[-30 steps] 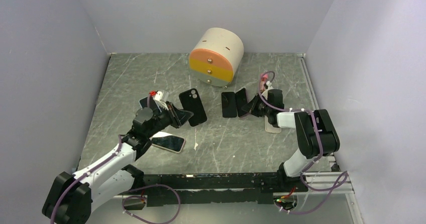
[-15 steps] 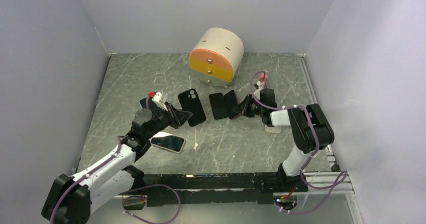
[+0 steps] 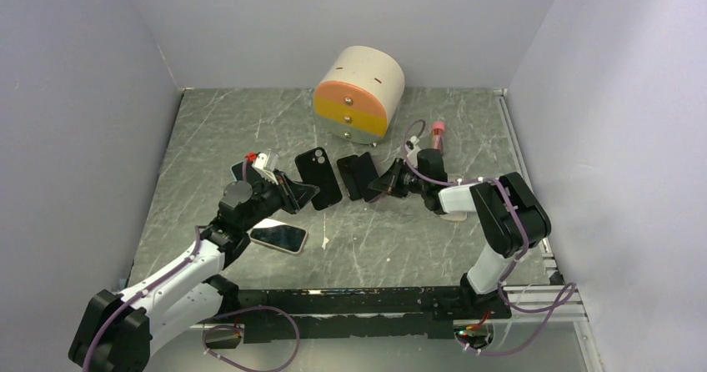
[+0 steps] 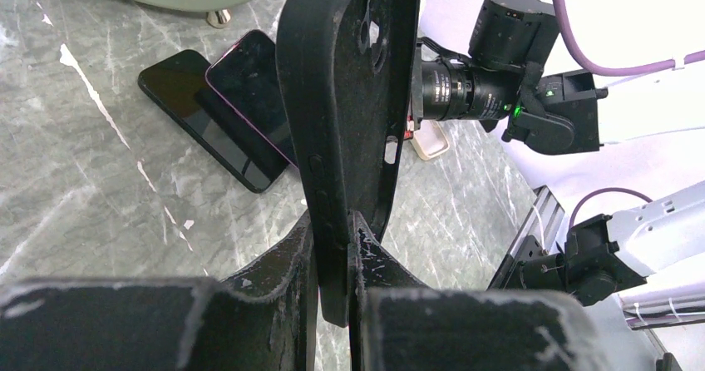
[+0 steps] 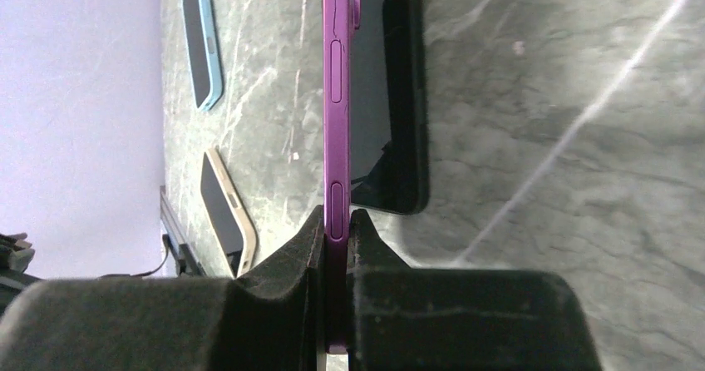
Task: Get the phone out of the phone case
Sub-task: Place the phone at the center of the board.
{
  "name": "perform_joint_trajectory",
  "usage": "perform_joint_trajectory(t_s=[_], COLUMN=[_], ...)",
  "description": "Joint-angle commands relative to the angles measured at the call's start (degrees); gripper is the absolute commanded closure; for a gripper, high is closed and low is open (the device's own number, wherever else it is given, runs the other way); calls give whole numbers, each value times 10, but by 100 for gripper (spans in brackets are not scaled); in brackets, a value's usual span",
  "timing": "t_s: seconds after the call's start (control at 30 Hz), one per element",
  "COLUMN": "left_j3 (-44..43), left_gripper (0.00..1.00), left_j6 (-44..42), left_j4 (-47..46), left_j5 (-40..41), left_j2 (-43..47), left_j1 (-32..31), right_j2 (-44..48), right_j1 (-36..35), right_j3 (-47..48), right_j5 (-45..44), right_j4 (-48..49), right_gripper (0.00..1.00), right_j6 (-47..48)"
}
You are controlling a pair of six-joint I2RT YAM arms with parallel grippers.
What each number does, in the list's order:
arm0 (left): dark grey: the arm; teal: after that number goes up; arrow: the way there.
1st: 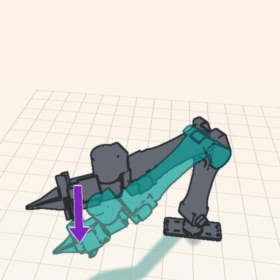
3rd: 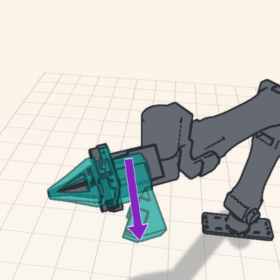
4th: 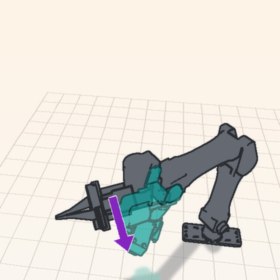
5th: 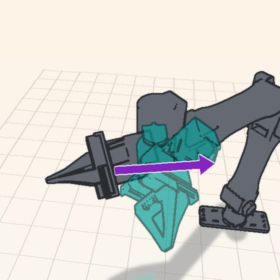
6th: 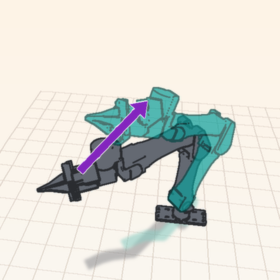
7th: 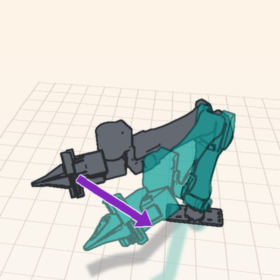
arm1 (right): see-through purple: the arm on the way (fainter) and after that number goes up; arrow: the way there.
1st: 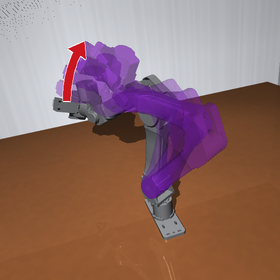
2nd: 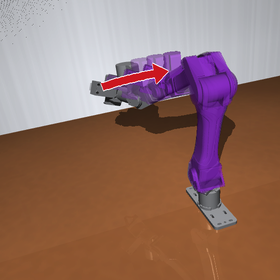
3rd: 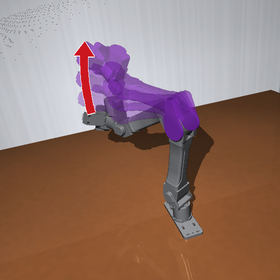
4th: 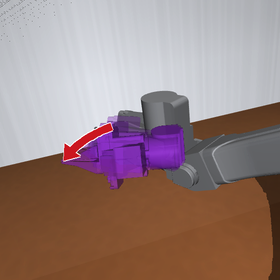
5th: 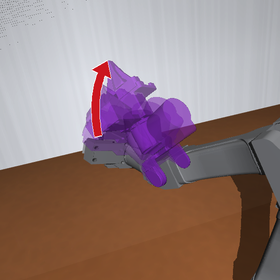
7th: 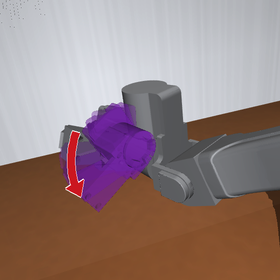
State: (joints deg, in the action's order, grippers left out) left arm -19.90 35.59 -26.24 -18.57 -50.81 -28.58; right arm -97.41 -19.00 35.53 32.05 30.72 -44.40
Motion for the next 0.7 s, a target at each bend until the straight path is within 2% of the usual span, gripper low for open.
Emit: perform_joint_trajectory(t_s=[0.0,0.33,0.67], left_j3=[-1,0,-1], left_gripper=[97,98,98], left_j6=[-5,-7,-8], left_j4=[-17,-15,-14], left_j5=[2,2,2], left_j2=[13,17,15], left_j1=[2,2,2], right_j2=[26,30,-21], right_j1=[-7,47,59], right_j3=[3,20,50], right_j5=[1,-20,-1], right_j4=[77,29,35], right_gripper=[100,100,100], right_j6=[-22,37,46])
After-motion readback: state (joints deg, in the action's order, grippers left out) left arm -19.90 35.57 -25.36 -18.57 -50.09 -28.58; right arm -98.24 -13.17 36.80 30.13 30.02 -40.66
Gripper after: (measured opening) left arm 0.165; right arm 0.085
